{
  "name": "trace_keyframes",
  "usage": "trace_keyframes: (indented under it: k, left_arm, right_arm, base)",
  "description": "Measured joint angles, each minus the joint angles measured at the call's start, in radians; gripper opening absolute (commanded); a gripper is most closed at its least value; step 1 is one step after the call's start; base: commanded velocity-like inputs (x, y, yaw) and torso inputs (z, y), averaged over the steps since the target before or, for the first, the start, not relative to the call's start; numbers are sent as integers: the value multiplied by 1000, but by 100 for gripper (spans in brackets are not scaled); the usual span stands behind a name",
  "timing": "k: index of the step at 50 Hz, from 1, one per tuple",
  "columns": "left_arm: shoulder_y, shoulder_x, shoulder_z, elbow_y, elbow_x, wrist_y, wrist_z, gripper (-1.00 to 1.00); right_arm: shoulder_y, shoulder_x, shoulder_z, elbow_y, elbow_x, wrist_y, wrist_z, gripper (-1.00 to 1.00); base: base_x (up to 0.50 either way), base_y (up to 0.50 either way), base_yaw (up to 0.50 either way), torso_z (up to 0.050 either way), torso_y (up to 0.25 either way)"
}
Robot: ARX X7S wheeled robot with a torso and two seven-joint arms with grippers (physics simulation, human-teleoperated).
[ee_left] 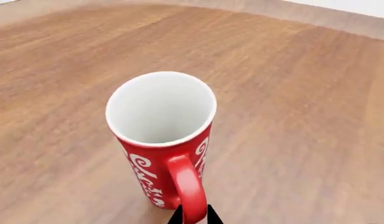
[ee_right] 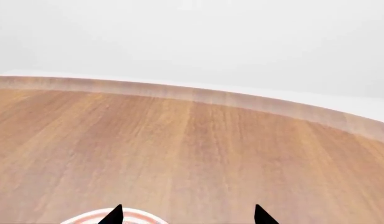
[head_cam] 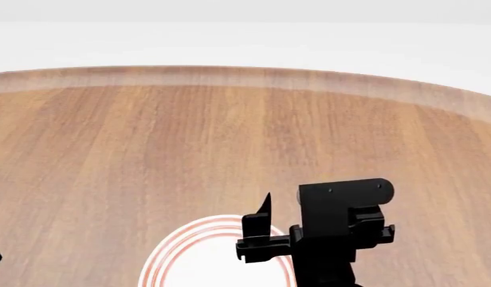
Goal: Pick up the red mug and put it on the plate
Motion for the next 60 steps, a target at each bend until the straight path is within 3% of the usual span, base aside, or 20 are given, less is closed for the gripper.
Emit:
trace_keyframes:
  k: [12, 33, 60]
  left_arm:
    - [-73, 74, 117, 25, 61, -27, 88, -100]
    - [32, 259, 312, 436, 122, -265, 266, -100]
    - [160, 297, 666, 725, -55, -427, 373, -100]
  right_arm:
    - [-1, 2, -3, -1, 7, -1, 4, 100]
    - [6, 4, -8, -8, 19, 10, 16, 100]
    - [10, 9, -5, -13, 38, 12, 27, 100]
  base:
    - [0, 0, 0, 0, 1]
    - [0, 0, 0, 0, 0]
    - [0, 0, 0, 0, 0]
